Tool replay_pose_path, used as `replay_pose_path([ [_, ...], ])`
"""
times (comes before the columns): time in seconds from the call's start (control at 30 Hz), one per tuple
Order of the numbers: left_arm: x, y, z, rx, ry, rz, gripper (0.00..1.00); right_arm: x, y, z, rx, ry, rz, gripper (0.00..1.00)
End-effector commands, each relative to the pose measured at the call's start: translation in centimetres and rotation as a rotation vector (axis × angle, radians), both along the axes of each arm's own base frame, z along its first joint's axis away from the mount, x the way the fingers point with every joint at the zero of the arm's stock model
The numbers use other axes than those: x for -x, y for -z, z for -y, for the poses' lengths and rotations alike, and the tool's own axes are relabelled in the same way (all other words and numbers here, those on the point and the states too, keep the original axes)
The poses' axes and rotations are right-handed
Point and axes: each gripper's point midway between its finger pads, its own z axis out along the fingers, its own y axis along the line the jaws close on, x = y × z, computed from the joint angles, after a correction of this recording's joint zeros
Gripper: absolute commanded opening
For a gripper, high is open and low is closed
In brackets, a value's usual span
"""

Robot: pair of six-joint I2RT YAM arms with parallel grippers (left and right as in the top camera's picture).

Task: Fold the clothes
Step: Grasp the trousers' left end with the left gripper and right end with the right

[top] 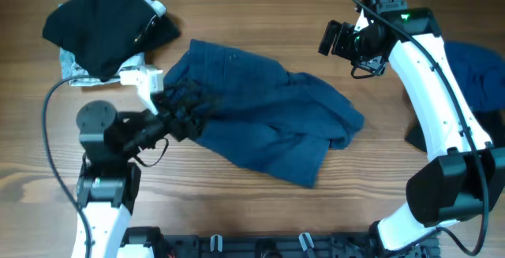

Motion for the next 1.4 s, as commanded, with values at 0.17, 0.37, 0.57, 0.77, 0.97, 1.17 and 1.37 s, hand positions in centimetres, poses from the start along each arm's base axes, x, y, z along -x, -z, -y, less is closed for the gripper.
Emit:
replay_pose_path([
  [0.17,-3.8,15.8,-4.2,0.168,-0.482,-0.877,1.00,0.0,0.1,-0.2,-0.015,0.002,-0.005,1.00],
  [0.37,-4.6,21.7,-5.3,0.127,-0.581,-1.011,1.00,0.2,0.2,-0.2,-0.014,0.003,-0.015,1.00],
  [0.57,-6.7,20.6,-5.0,0.160,-0.554,-0.921,0.81,0.7,0.3,-0.1,-0.011,0.002,-0.033,1.00],
  [0.77,-7.0,20.6,-5.4,0.152,-0.580,-0.910,0.43,0.7,0.3,-0.1,-0.011,0.002,-0.034,1.00],
  [0.97,-8.0,18.0,-4.8,0.155,-0.519,-0.829,0.04,1.0,0.4,0.0,-0.018,0.030,-0.054,1.00],
  [1.17,-9.1,9.0,-5.7,0.055,-0.502,-0.737,0.04,3.5,-3.5,0.4,-0.031,0.046,-0.013,1.00],
  [1.37,-8.0,10.8,-10.6,0.000,-0.661,-0.819,0.04,9.0,-3.6,-1.2,-0.103,0.011,-0.166,1.00],
])
